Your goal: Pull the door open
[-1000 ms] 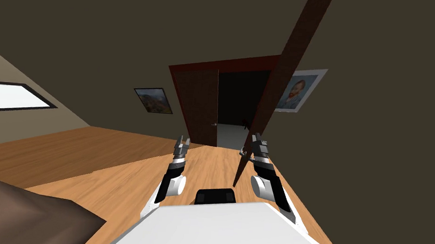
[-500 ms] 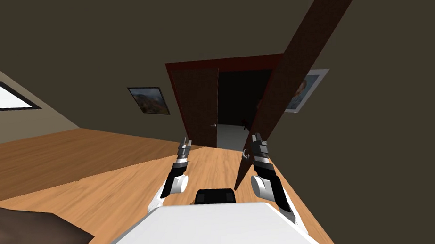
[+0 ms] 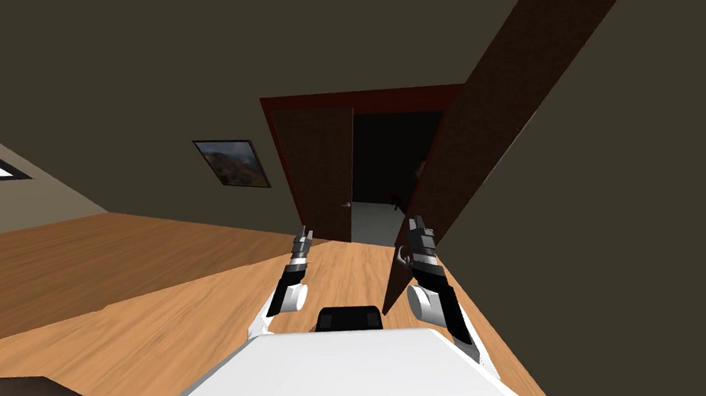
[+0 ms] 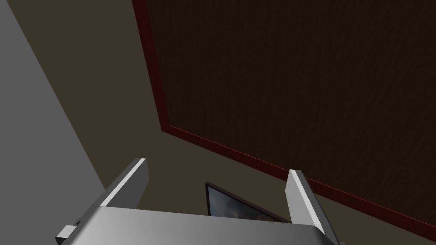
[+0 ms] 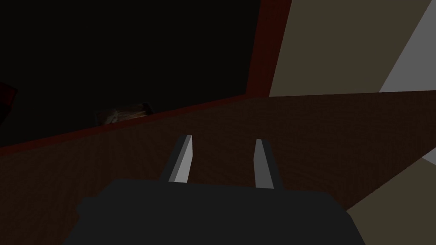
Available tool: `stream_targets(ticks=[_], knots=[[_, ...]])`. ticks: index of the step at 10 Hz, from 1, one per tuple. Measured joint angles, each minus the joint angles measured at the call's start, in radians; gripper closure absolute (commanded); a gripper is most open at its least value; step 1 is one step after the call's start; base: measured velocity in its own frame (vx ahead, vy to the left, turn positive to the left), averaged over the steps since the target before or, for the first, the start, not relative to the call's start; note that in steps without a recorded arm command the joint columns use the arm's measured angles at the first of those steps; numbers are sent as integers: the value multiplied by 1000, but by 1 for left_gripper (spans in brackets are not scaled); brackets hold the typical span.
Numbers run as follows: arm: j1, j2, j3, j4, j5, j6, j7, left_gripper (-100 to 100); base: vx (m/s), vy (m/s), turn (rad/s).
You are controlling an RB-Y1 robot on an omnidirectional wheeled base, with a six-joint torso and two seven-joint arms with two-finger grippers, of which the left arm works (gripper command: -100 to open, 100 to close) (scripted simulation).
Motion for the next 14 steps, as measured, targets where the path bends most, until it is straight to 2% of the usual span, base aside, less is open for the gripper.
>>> stream_targets(ticks=[2,5,8,14], knots=[[-24,-6,-4,53,7,-5,-17,-100,90,33,-62],[-67,-3,-2,151,23,-25,-31,-100,97,42,-51],[-86,-5,-4,204,35,-29,-46,-100,67,23,-40],[-157,-17,-6,370,60,-61,-80,-100,91,32,-61]])
